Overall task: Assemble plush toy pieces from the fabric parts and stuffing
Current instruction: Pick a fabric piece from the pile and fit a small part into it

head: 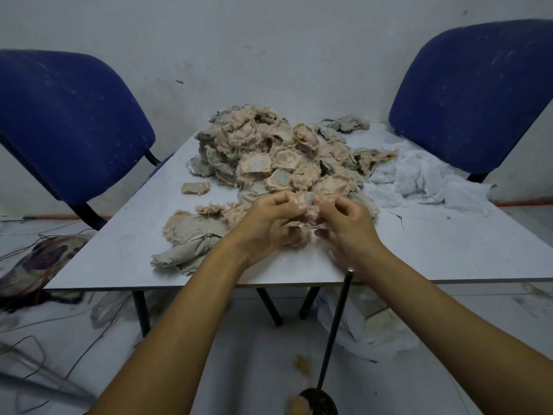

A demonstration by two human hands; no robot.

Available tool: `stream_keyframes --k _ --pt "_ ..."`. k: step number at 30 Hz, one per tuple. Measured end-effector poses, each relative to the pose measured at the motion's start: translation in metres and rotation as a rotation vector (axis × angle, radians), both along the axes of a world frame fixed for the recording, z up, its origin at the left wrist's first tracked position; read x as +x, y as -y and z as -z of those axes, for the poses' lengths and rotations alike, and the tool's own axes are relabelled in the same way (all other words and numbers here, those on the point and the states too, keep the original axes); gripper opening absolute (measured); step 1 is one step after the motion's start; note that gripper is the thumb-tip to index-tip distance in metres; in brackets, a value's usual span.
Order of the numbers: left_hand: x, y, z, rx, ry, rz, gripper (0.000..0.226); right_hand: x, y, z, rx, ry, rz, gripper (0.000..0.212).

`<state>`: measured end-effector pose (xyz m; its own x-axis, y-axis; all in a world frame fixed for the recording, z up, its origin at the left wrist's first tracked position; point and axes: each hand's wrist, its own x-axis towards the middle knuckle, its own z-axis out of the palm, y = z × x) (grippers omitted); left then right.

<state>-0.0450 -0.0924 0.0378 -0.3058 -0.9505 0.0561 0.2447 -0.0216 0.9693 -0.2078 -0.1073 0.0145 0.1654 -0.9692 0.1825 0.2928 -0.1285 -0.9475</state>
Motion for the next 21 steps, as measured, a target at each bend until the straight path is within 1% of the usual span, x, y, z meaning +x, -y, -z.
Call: stream_keyframes --k 2,4,5,8,10,11,12,13,15,17,19,20,21 --pt "0.000 0.000 0.000 -0.029 0.078 -0.043 0.013 0.000 0.000 0.000 -0.015 -0.083 0.060 0.014" --pt "-0.001 0.001 0.002 -0.087 0.181 -0.158 0.007 0.000 -0.001 0.002 -0.091 -0.195 0.107 0.019" --pt "-0.003 0.001 0.003 -0.144 0.256 -0.235 0.008 -0.001 -0.002 0.003 -0.137 -0.239 0.112 0.022" --pt "-0.007 0.002 0.005 -0.378 0.579 -0.489 0.019 0.000 -0.003 0.006 -0.207 -0.327 0.005 0.029" --pt "-0.010 0.001 0.005 -0.575 0.826 -0.616 0.026 0.000 -0.003 0.006 -0.210 -0.295 -0.101 0.033" --pt "-0.011 0.001 0.005 -0.640 0.888 -0.643 0.028 -0.002 -0.002 0.006 -0.202 -0.248 -0.152 0.029" --pt "-0.012 0.001 0.005 -0.654 0.893 -0.636 0.029 -0.005 -0.001 0.005 -0.193 -0.201 -0.200 0.023" --pt "-0.011 0.000 0.004 -0.634 0.857 -0.607 0.030 -0.008 0.000 0.004 -0.186 -0.176 -0.233 0.019" --pt "-0.008 0.001 0.004 -0.552 0.774 -0.570 0.032 -0.012 0.003 0.004 -0.189 -0.202 -0.219 0.015" --pt "-0.005 0.002 0.004 -0.484 0.696 -0.533 0.031 -0.010 0.006 0.006 -0.189 -0.266 -0.103 0.015" --pt "-0.008 0.002 0.004 -0.487 0.653 -0.471 0.026 -0.006 0.007 0.007 -0.160 -0.287 0.049 0.017" --pt "-0.010 0.001 0.006 -0.533 0.696 -0.451 0.024 -0.005 0.008 0.008 -0.141 -0.283 0.123 0.020" --pt "-0.011 0.000 0.007 -0.607 0.780 -0.449 0.024 -0.003 0.008 0.009 -0.132 -0.283 0.187 0.023"
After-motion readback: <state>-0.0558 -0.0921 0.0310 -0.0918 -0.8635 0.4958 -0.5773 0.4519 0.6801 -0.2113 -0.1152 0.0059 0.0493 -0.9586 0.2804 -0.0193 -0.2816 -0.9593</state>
